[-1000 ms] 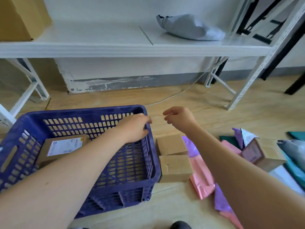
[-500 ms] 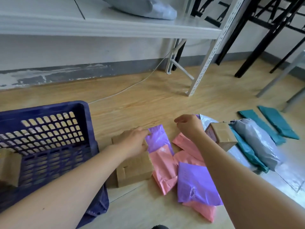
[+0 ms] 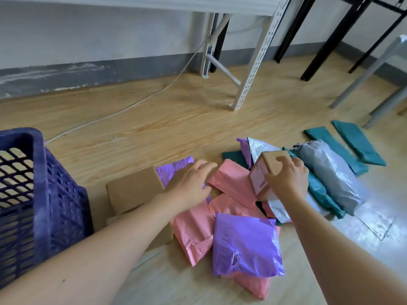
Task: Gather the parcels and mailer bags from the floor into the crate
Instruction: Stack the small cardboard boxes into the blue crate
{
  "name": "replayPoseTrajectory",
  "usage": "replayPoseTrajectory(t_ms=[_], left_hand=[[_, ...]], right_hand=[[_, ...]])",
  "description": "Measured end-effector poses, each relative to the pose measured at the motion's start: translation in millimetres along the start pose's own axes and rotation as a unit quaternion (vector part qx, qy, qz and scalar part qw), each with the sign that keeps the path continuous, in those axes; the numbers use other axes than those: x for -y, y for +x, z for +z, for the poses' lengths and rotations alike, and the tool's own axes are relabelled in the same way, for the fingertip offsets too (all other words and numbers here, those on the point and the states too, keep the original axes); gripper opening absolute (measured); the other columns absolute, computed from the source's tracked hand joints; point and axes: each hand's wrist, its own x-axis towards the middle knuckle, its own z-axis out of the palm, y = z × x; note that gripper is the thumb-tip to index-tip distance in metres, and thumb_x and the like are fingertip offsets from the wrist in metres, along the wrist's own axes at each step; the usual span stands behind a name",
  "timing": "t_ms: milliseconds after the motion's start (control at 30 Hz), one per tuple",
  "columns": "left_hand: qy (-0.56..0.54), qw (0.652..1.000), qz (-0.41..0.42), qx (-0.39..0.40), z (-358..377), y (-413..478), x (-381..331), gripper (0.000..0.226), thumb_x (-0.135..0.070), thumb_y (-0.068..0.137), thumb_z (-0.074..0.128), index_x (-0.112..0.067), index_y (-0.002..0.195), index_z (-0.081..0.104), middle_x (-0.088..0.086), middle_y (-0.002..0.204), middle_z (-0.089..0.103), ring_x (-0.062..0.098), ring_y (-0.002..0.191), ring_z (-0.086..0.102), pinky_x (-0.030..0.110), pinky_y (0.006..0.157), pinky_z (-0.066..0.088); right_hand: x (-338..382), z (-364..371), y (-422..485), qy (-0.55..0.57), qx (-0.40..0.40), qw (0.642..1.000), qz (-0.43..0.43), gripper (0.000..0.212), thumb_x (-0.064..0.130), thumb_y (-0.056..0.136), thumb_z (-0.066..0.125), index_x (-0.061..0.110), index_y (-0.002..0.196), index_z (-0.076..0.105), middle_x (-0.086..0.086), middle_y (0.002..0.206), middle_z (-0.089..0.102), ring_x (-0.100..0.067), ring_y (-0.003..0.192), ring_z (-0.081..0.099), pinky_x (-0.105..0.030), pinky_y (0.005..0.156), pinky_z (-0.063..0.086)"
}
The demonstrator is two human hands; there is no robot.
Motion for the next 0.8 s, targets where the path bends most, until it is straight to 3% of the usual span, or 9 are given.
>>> replayPoseTrajectory(t_ms=[133, 233, 400, 567, 800], left_hand=[[-0.02, 1.0, 0.004, 0.009, 14.8, 19.6, -13.0, 0.059, -0.017, 0.087, 0.054, -0.023, 0.143, 0.034, -0.002, 0.145, 0.034, 0.018, 0.132, 0.038, 0.032, 0.105, 0.035], [-0.017, 1.0, 0.011, 0.017, 22.4, 23.3, -13.6, 0.059, -0.015, 0.086, 0.054, -0.023, 0.142, 0.037, -0.002, 0.143, 0.036, 0.018, 0.13, 0.039, 0.032, 0.104, 0.036], [0.004, 1.0, -0.001, 0.024, 18.4, 10.4, -3.2, 0.057, -0.019, 0.088, 0.056, -0.025, 0.141, 0.038, -0.005, 0.144, 0.034, 0.016, 0.131, 0.039, 0.033, 0.106, 0.034], [-0.016, 0.999, -0.036, 0.002, -1.5, -7.9, 0.5, 0.059, -0.016, 0.083, 0.061, -0.021, 0.139, 0.042, 0.003, 0.143, 0.037, 0.022, 0.132, 0.039, 0.034, 0.109, 0.032], [-0.03, 0.995, -0.083, -0.05, -60.6, -54.7, -6.4, 0.061, -0.016, 0.084, 0.061, -0.021, 0.141, 0.039, 0.003, 0.144, 0.037, 0.02, 0.128, 0.042, 0.025, 0.107, 0.032]], right_hand=[[-23.0, 12.2, 12.7, 0.001, 0.034, 0.996, 0.078, 0.086, 0.035, 0.076, 0.073, 0.029, 0.146, 0.023, -0.014, 0.157, 0.006, -0.03, 0.145, 0.007, -0.047, 0.113, 0.02], [-38.2, 23.6, 20.1, 0.055, 0.056, 0.992, 0.101, 0.097, 0.038, 0.073, 0.074, 0.031, 0.149, 0.013, -0.016, 0.156, 0.006, -0.031, 0.144, 0.008, -0.046, 0.113, 0.021], [-43.4, 28.5, 23.0, 0.104, 0.02, 0.989, 0.1, 0.084, 0.033, 0.069, 0.074, 0.026, 0.141, 0.031, -0.016, 0.132, 0.035, -0.034, 0.124, 0.039, -0.041, 0.097, 0.04], [-16.0, 21.3, 6.3, 0.187, 0.004, 0.974, 0.124, 0.07, 0.037, 0.067, 0.069, 0.022, 0.13, 0.042, -0.017, 0.124, 0.039, -0.037, 0.116, 0.046, -0.04, 0.1, 0.04], [55.9, -37.7, -20.7, 0.289, 0.055, 0.954, 0.048, 0.069, 0.04, 0.063, 0.072, 0.027, 0.127, 0.051, -0.012, 0.124, 0.046, -0.028, 0.109, 0.053, -0.043, 0.098, 0.047]])
